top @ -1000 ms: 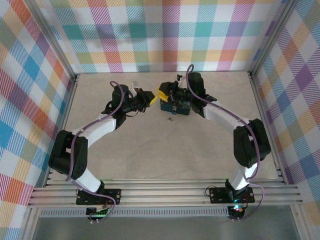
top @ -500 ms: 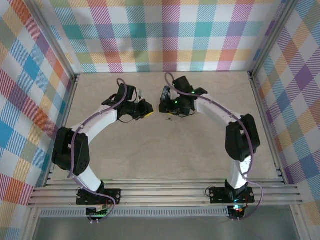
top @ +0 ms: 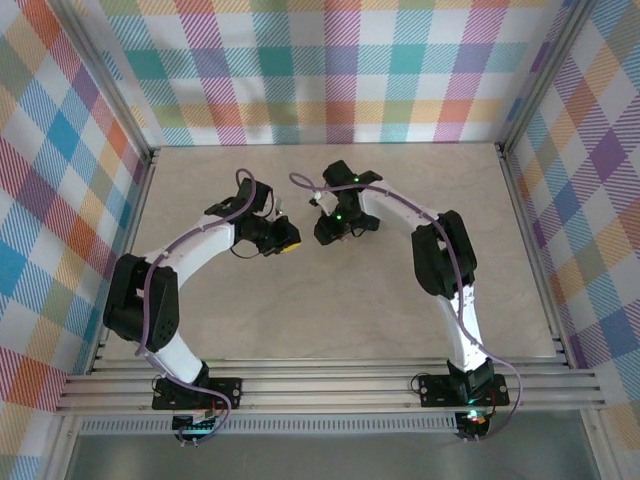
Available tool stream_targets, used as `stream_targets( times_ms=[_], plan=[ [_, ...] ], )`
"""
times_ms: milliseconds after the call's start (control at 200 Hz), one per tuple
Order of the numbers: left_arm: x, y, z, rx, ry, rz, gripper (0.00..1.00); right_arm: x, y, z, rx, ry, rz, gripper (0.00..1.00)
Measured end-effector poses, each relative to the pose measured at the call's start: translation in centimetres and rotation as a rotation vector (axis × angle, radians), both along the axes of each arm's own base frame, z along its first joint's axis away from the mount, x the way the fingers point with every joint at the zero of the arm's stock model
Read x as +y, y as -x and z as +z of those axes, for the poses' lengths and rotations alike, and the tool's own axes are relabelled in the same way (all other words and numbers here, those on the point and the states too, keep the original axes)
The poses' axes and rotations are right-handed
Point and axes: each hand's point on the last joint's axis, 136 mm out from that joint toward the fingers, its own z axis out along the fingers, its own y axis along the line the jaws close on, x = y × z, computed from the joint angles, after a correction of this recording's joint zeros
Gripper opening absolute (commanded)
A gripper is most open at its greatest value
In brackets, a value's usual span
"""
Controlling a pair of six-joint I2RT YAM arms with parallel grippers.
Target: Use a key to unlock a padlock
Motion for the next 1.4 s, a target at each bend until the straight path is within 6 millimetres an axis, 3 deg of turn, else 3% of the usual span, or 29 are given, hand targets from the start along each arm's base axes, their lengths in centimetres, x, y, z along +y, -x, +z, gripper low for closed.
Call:
stream_targets(
  times_ms=[255,600,800,1010,1160,1400],
  plan=[
    [1.0,1.4,0.2,-0.002,-0.027,0.007,0.16,-1.0,-0.4,-2.1,-0.017,0.085,0.075,0.53],
    [1.1,1.4,0.2,-0.013,-0.036,-0.002,0.16,-2.0,-1.0,-2.3,-0.058,0.153,0.115,0.54],
    [1.1,1.4,0.2,-0.013,-0.040,-0.010,0.15,-2.5,-1.0,-3.6,-0.053,0.194,0.141,0.53],
    [1.3,1.7,-0.1,0.001,-0.051,-0.023,0.14,-2.5,-1.1,-3.6,-0.053,0.193,0.152,0.43],
    [1.6,1.7,-0.2,0.008,-0.051,-0.021,0.14,-2.4,-0.6,-3.7,-0.029,0.176,0.150,0.28],
    [2.1,1.5,-0.3,0.015,-0.045,-0.019,0.13,-3.0,2.4,-3.7,0.051,0.131,0.121,0.10]
  ],
)
